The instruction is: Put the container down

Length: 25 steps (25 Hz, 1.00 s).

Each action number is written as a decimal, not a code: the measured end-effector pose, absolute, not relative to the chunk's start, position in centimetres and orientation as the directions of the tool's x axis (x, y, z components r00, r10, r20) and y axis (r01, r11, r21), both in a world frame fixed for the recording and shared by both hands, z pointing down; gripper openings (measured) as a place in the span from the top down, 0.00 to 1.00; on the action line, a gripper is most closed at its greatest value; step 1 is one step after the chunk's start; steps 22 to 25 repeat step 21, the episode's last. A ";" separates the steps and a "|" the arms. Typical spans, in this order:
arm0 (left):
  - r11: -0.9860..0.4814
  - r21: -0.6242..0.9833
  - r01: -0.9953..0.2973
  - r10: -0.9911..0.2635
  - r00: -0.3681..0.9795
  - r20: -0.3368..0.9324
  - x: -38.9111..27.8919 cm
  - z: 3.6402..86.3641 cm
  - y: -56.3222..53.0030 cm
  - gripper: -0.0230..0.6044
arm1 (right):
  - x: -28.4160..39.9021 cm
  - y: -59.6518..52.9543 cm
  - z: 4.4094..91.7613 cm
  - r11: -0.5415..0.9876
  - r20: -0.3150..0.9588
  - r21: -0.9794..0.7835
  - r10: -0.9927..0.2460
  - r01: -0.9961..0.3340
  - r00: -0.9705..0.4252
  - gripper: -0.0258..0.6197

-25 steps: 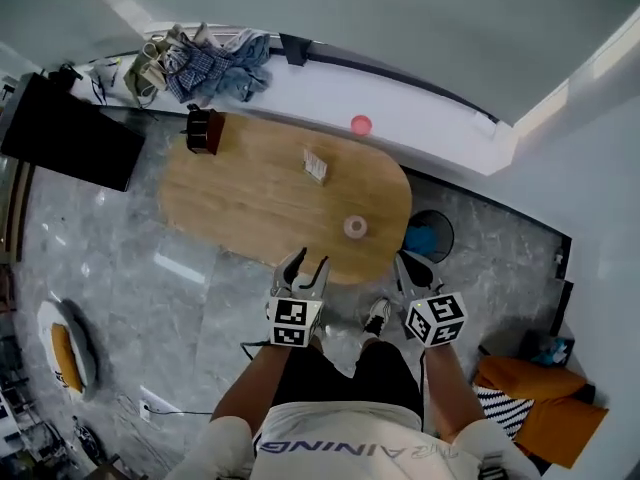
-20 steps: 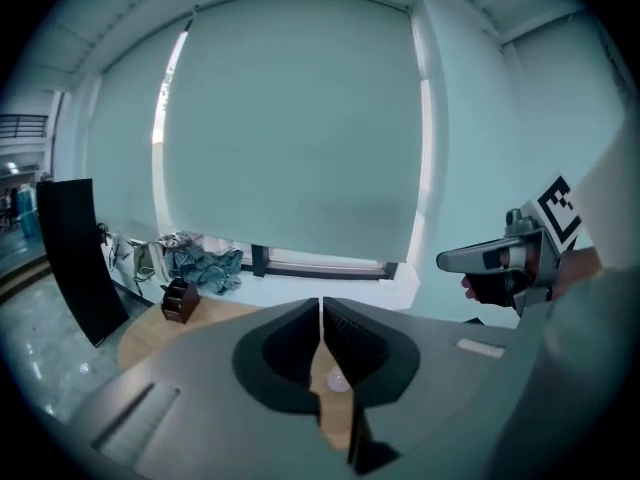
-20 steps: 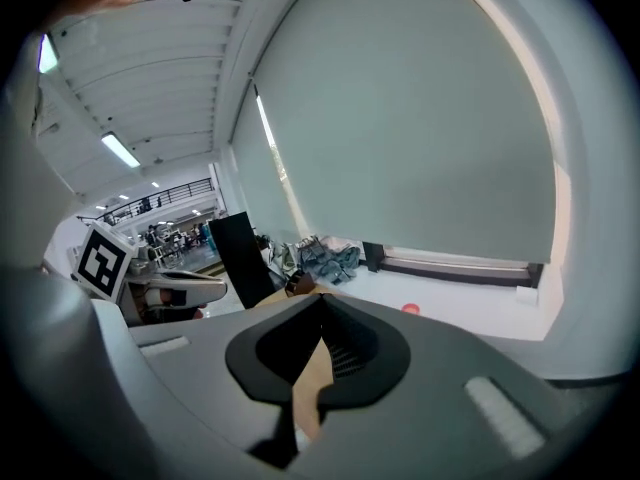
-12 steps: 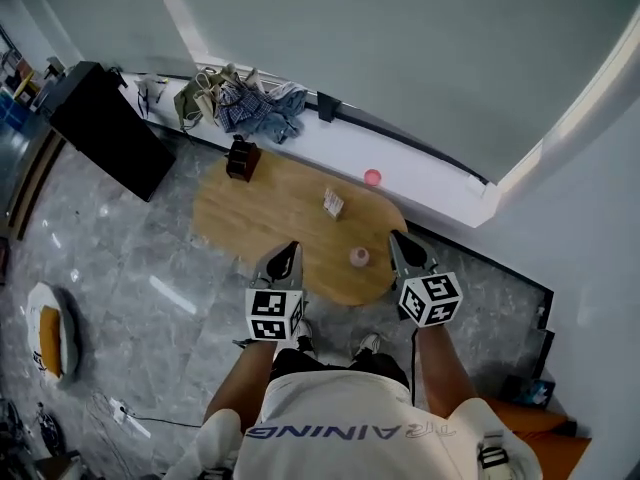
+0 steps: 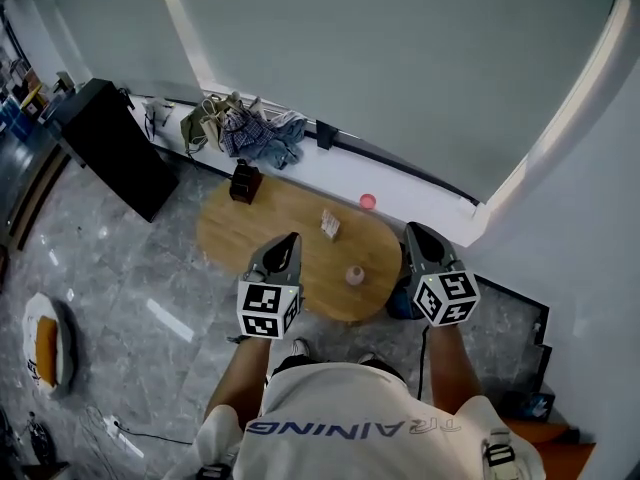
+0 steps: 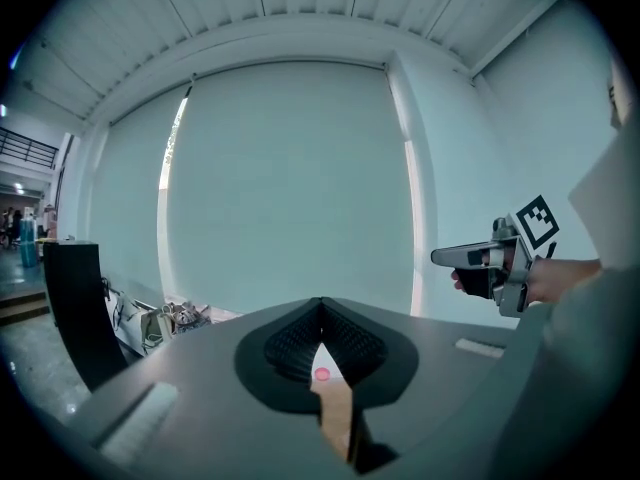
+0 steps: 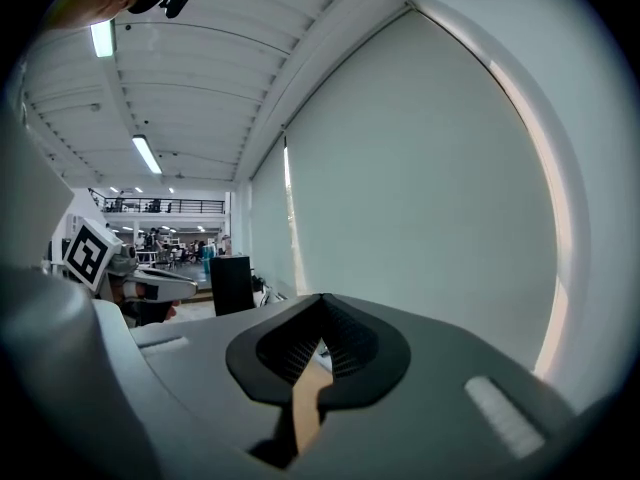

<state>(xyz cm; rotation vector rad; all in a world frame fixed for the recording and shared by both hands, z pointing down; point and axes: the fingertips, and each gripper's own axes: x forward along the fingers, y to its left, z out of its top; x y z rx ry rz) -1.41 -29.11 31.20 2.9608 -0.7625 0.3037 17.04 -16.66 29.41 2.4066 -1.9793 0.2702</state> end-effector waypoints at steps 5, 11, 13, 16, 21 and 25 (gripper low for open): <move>-0.884 0.020 -0.467 -0.454 0.867 0.205 -0.1 31.1 -29.0 0.96 | 17.0 -16.6 29.4 -0.194 0.140 -0.096 -0.974 -0.976 0.179 0.94; -0.891 0.022 -0.454 -0.440 0.873 0.211 0.7 31.3 -29.2 0.96 | 17.3 -16.7 29.7 -0.188 0.145 -0.100 -0.974 -0.977 0.173 0.94; -0.892 0.025 -0.451 -0.436 0.875 0.211 0.8 31.2 -29.3 0.96 | 17.2 -16.9 29.7 -0.183 0.147 -0.102 -0.975 -0.978 0.168 0.94; -0.894 0.025 -0.447 -0.431 0.875 0.219 0.9 31.3 -29.4 0.96 | 17.0 -17.2 29.8 -0.176 0.150 -0.102 -0.976 -0.979 0.160 0.94; -0.897 0.024 -0.442 -0.426 0.877 0.224 0.9 31.4 -29.6 0.96 | 16.8 -17.7 30.2 -0.169 0.163 -0.102 -0.975 -0.980 0.151 0.94; -0.897 0.024 -0.442 -0.426 0.877 0.224 0.9 31.4 -29.6 0.96 | 16.8 -17.7 30.2 -0.169 0.163 -0.102 -0.975 -0.980 0.151 0.94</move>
